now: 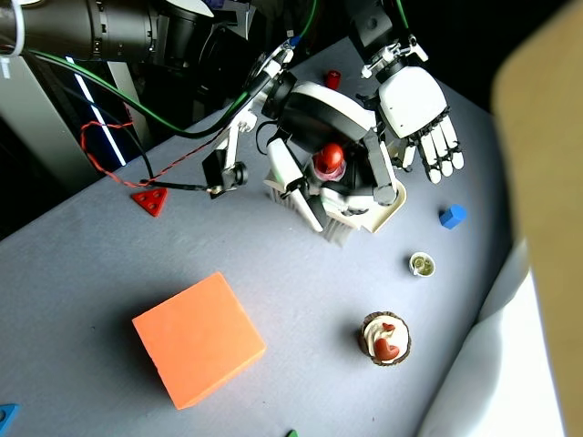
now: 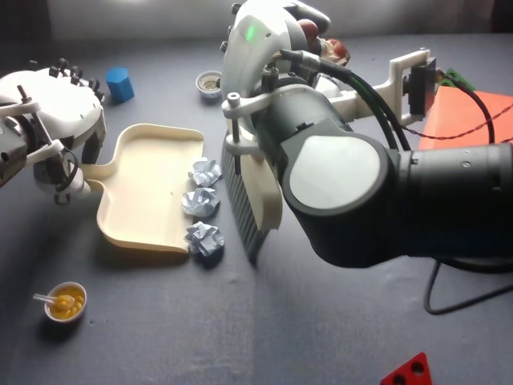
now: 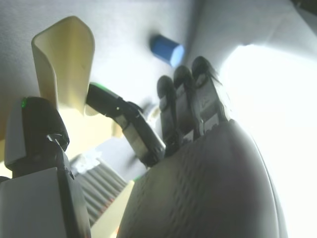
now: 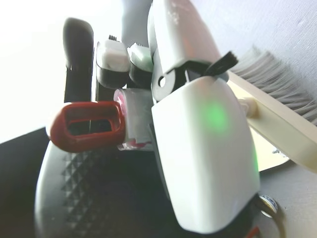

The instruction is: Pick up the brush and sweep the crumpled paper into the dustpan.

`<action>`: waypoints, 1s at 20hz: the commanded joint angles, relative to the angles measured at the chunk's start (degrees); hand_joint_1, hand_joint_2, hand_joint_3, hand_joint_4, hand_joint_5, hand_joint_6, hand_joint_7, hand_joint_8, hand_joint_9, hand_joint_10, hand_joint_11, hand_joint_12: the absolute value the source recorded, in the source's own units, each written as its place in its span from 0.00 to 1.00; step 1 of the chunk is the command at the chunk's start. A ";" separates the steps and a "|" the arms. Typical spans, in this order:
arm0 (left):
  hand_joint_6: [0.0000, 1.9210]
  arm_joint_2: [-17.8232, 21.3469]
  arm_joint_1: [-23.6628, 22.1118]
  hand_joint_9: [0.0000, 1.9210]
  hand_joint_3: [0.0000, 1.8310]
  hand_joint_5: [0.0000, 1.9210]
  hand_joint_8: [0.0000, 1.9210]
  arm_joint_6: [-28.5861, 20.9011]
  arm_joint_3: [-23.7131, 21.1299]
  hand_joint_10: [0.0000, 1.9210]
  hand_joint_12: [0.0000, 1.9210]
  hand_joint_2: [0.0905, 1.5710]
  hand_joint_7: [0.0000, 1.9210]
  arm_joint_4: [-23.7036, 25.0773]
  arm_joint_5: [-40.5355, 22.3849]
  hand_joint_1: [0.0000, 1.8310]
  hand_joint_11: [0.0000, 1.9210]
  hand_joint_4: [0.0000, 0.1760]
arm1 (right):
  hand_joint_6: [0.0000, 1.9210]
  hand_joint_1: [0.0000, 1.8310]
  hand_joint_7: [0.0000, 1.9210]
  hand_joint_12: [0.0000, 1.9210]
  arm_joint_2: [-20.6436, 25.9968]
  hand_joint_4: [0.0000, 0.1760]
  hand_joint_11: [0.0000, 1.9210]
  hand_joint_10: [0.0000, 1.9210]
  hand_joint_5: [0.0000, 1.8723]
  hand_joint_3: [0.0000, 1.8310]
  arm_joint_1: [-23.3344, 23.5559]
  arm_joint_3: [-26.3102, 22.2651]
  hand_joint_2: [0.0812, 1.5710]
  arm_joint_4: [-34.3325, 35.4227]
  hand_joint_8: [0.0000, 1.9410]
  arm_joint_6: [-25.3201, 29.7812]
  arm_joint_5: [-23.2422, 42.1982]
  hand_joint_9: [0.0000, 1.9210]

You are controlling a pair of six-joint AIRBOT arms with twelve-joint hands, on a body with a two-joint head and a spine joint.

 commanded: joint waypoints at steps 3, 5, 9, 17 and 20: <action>0.45 0.88 -0.10 0.09 0.00 0.55 0.00 0.26 -0.26 0.00 0.01 0.67 0.15 2.04 -5.17 0.58 0.06 0.63 | 1.00 0.83 0.51 1.00 -0.74 1.00 0.64 1.00 0.51 0.00 1.69 0.68 0.72 -4.54 1.00 -0.92 -2.87 0.59; 0.43 0.88 -0.11 0.08 0.00 0.56 0.00 0.26 -0.47 0.00 0.00 0.66 0.13 1.99 -5.19 0.59 0.06 0.32 | 1.00 0.82 0.49 1.00 -1.71 1.00 0.61 1.00 0.44 0.00 1.69 1.36 0.74 -4.43 1.00 0.12 -3.28 0.56; 0.39 1.04 0.01 0.11 0.00 0.58 0.00 0.26 -0.74 0.00 0.01 0.65 0.16 1.99 -4.58 0.61 0.08 0.17 | 1.00 0.80 0.46 1.00 -3.34 1.00 0.59 1.00 0.39 0.00 1.69 2.90 0.75 -4.11 1.00 4.68 -4.63 0.54; 0.42 1.08 0.13 0.09 0.00 0.56 0.00 0.26 -1.40 0.00 0.01 0.66 0.15 2.04 -5.09 0.60 0.07 0.37 | 1.00 0.83 0.48 1.00 -4.05 1.00 0.59 1.00 0.47 0.00 1.53 3.33 0.75 -7.87 1.00 15.83 -5.19 0.56; 0.43 1.07 0.04 0.08 0.00 0.56 0.00 0.26 -1.53 0.00 0.00 0.67 0.13 2.05 -5.27 0.60 0.05 0.23 | 1.00 0.84 0.50 1.00 -4.16 1.00 0.60 1.00 0.48 0.00 0.89 3.34 0.74 -8.11 1.00 18.66 -5.18 0.57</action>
